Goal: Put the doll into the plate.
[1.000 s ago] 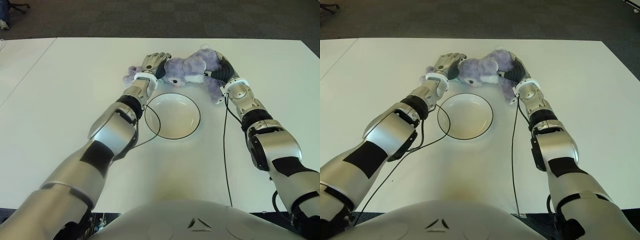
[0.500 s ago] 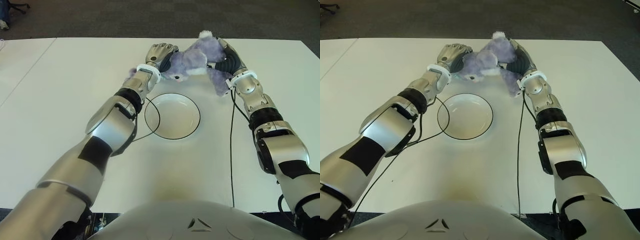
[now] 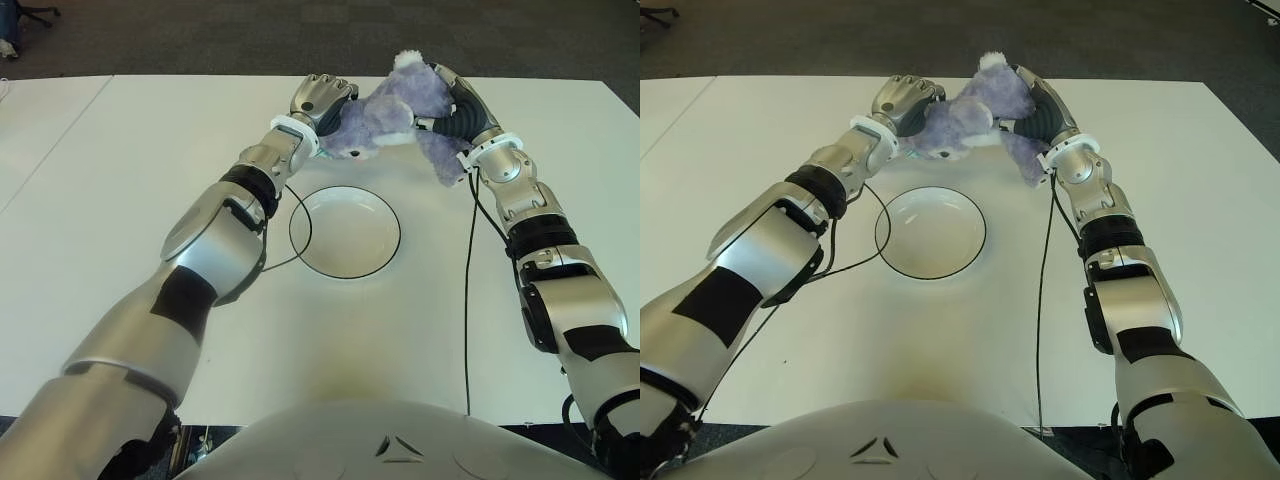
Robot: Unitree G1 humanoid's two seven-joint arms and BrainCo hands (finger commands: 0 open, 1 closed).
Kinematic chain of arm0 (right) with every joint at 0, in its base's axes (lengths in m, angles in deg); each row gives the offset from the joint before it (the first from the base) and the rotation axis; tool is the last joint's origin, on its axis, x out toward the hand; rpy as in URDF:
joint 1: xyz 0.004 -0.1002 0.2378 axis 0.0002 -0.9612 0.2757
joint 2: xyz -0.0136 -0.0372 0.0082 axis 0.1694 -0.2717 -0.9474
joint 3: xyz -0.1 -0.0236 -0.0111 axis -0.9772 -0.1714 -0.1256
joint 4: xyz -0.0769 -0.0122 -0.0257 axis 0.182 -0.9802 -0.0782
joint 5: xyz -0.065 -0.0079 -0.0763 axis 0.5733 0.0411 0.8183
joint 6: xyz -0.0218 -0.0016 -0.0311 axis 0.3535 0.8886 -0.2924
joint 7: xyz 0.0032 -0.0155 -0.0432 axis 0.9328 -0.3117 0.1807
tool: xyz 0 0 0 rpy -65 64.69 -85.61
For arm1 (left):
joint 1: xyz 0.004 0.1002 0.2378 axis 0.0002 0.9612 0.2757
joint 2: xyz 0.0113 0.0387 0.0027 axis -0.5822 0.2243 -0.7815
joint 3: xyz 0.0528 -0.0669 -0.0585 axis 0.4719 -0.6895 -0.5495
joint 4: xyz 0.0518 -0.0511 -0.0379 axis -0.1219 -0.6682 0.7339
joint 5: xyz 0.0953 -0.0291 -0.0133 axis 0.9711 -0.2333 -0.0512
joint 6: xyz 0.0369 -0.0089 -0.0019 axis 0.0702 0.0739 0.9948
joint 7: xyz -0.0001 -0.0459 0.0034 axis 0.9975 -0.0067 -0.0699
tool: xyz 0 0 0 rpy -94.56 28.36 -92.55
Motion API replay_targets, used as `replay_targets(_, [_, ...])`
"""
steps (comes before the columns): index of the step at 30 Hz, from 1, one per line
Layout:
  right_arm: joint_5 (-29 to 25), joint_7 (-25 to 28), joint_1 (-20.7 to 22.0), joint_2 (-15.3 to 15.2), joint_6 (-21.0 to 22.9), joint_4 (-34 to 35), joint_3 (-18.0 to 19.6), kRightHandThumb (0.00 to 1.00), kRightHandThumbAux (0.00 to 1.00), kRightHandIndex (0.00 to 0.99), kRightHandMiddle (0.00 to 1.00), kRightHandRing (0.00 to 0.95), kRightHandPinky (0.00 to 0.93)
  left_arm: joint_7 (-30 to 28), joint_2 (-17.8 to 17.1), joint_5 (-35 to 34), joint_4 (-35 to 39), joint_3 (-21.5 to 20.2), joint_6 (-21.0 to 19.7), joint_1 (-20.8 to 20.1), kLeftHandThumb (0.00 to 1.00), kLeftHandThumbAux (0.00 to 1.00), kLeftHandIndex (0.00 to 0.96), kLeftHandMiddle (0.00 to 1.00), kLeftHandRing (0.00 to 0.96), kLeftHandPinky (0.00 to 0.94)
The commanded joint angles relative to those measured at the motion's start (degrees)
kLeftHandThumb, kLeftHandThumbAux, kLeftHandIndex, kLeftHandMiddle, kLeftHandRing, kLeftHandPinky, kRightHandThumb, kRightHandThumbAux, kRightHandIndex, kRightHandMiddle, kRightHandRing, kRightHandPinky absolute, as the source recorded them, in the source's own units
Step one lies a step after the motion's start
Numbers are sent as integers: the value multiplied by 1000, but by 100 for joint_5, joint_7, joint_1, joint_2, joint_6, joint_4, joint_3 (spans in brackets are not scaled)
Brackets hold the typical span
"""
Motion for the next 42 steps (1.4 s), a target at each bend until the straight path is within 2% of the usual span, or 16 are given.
replay_targets(1, [-25, 115, 5, -23, 141, 118, 21, 685, 723, 438, 854, 851, 842, 36, -84, 90, 52, 102, 87, -59, 875, 665, 394, 540, 739, 813])
replay_targets(4, [-5, 129, -24, 6, 181, 197, 4, 686, 723, 438, 855, 851, 840, 10, -162, 154, 42, 169, 213, -18, 851, 665, 414, 577, 811, 824])
replay_targets(7, [22, 120, -72, 18, 197, 240, -10, 686, 723, 438, 856, 851, 838, 74, -229, 327, -33, 342, 244, 66, 838, 662, 434, 490, 699, 652])
replay_targets(10, [36, 110, -113, 20, 208, 284, -17, 686, 723, 438, 856, 850, 838, 39, -257, 453, -65, 497, 239, 53, 833, 664, 427, 480, 610, 578])
replay_targets(11, [40, 108, -127, 19, 209, 302, -17, 687, 723, 438, 856, 850, 838, 12, -267, 489, -68, 542, 243, 42, 903, 635, 217, 476, 504, 489])
replay_targets(12, [45, 102, -142, 20, 201, 313, -19, 687, 723, 438, 856, 850, 838, -75, -281, 551, -68, 619, 260, 7, 915, 630, 182, 475, 486, 473])
replay_targets(13, [49, 98, -151, 21, 197, 322, -20, 687, 723, 438, 857, 851, 839, -136, -291, 590, -68, 675, 272, -18, 566, 527, 59, 372, 429, 407])
replay_targets(14, [51, 96, -158, 21, 190, 326, -21, 687, 723, 438, 857, 851, 840, -184, -297, 616, -73, 711, 267, -26, 473, 502, 28, 346, 414, 390])
replay_targets(16, [51, 99, -178, 17, 177, 348, -17, 687, 723, 438, 858, 851, 839, -262, -306, 639, -79, 760, 255, -27, 436, 491, 5, 268, 331, 329])
replay_targets(17, [51, 101, -190, 14, 170, 362, -14, 687, 723, 438, 858, 851, 839, -298, -310, 643, -80, 783, 252, -27, 397, 471, 1, 175, 230, 243])
replay_targets(18, [52, 102, -197, 10, 156, 364, -12, 687, 723, 438, 858, 851, 839, -401, -321, 656, -82, 818, 271, -35, 390, 468, 0, 160, 212, 228])
replay_targets(19, [54, 102, -202, 8, 147, 366, -11, 686, 724, 438, 858, 852, 840, -475, -329, 663, -83, 842, 286, -42, 327, 438, 0, 50, 86, 84])
replay_targets(21, [52, 109, -216, 2, 149, 391, -5, 686, 724, 438, 858, 852, 841, -616, -340, 655, -78, 858, 307, -47, 290, 423, 0, 5, 15, 11])
replay_targets(32, [34, 104, -230, 19, 216, 447, 38, 687, 723, 438, 858, 853, 842, -2126, -356, 132, -72, 488, 537, -75, 251, 347, 0, 0, 0, 0])
replay_targets(37, [60, 75, -242, 25, 241, 471, 34, 686, 723, 438, 858, 854, 843, -2659, -330, -103, -61, 299, 491, -77, 242, 304, 0, 0, 0, 0])
replay_targets(42, [79, 53, -255, 36, 272, 494, 32, 686, 723, 438, 857, 853, 841, -2950, -320, -222, -37, 184, 466, -69, 240, 248, 0, 0, 0, 0])
